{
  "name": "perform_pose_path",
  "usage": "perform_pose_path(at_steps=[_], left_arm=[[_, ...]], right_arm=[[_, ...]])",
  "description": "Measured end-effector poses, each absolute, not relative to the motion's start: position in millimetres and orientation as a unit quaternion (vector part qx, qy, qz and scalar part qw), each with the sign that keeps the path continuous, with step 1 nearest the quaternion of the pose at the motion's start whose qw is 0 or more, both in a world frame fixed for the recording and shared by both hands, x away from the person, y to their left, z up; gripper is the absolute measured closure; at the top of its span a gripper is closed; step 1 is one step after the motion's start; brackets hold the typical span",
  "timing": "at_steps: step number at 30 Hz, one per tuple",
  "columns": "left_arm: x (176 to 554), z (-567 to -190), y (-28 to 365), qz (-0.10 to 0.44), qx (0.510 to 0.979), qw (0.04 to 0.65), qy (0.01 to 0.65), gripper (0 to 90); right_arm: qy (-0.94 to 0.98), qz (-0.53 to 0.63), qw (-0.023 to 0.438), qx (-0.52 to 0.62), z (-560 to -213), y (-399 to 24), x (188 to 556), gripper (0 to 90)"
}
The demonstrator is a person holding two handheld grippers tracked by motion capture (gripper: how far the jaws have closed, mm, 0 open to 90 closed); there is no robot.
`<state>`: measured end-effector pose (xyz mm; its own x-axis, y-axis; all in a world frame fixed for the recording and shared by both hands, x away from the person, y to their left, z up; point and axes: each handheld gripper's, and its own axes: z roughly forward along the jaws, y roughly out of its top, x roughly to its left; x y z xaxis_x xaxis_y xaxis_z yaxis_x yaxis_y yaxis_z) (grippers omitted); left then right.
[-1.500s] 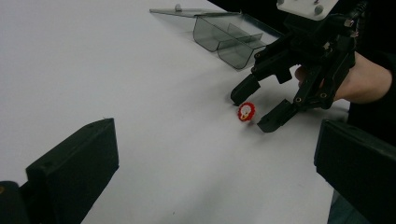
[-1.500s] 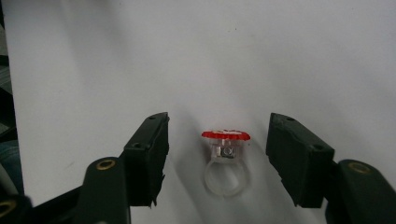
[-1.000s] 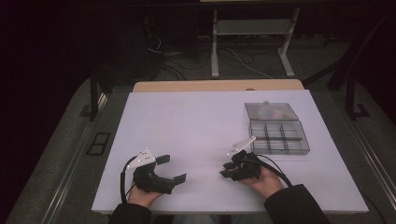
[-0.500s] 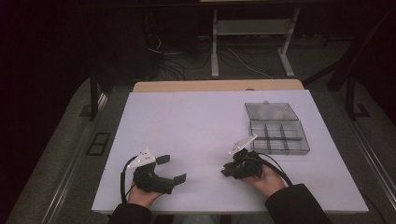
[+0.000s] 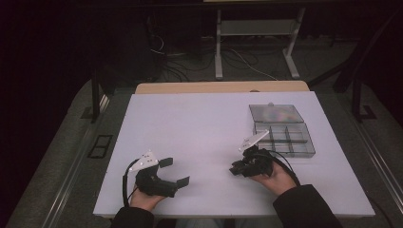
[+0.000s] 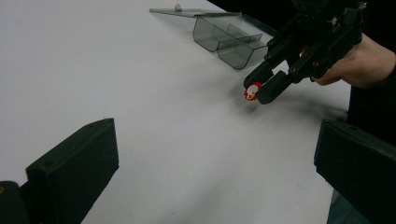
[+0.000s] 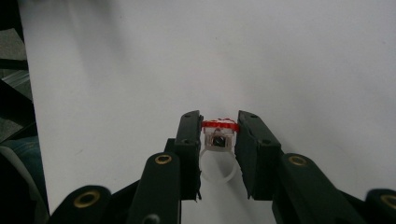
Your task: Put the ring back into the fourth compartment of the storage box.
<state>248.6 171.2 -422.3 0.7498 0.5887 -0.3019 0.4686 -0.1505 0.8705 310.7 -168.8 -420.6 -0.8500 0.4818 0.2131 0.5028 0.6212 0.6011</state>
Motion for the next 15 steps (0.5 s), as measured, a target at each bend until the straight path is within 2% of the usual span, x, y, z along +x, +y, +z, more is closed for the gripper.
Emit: perform_pose_path(at_steps=[15], left_arm=[[248.7,-422.5,171.5,0.054,0.755,0.551,0.351,0.0]], right_arm=[[-0.898,-0.347,0.013,-0.272,-404.2,-178.9,317.2,69.5]])
